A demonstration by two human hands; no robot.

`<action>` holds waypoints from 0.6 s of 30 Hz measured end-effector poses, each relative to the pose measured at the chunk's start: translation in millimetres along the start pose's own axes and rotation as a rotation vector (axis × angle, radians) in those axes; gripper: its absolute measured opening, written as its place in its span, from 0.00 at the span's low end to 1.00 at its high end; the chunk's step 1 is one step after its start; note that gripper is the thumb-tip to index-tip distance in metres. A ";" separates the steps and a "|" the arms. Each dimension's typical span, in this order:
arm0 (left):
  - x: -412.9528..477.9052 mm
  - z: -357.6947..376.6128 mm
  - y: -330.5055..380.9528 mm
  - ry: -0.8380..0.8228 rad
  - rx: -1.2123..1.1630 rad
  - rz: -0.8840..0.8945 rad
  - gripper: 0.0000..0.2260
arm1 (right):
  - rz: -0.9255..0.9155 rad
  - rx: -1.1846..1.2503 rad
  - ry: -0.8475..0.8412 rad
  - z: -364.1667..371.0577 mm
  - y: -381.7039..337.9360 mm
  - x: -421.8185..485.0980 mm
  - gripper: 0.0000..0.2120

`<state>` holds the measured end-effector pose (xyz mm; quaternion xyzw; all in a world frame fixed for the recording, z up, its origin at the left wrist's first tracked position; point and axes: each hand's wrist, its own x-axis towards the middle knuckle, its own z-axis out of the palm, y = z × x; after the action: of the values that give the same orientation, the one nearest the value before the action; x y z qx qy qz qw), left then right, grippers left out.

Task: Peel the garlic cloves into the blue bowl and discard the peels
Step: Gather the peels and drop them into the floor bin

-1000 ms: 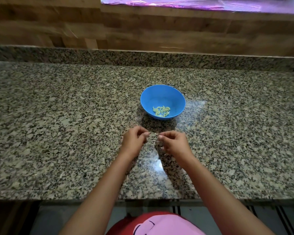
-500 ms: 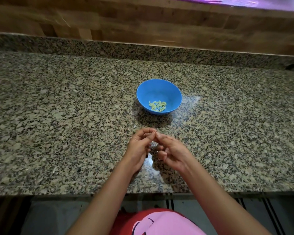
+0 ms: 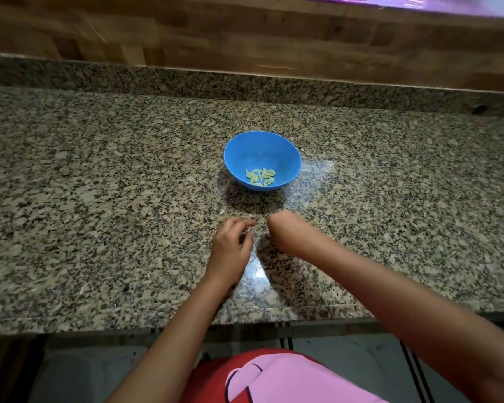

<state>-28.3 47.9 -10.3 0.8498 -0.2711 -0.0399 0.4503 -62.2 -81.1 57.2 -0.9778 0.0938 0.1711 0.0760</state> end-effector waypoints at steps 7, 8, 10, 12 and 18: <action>-0.6 1.6 13.6 0.019 -0.095 -0.023 0.10 | -0.016 0.266 0.259 35.3 13.8 -25.7 0.05; -0.8 2.0 14.8 -0.015 -0.133 -0.056 0.09 | 0.090 0.497 0.304 37.4 15.5 -28.2 0.05; 0.7 3.3 18.2 -0.088 -0.246 -0.160 0.07 | 0.251 1.039 0.311 38.9 14.4 -31.0 0.04; 1.5 4.2 22.7 -0.131 -0.390 -0.256 0.03 | 0.288 1.314 0.260 35.8 11.1 -33.1 0.03; 5.5 7.2 32.4 -0.120 -0.293 -0.322 0.05 | 0.233 1.033 0.327 33.9 9.3 -34.0 0.05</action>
<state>-39.7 25.4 12.0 0.8036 -0.1497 -0.2005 0.5399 -106.4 -78.7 36.4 -0.8104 0.2837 -0.0438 0.5106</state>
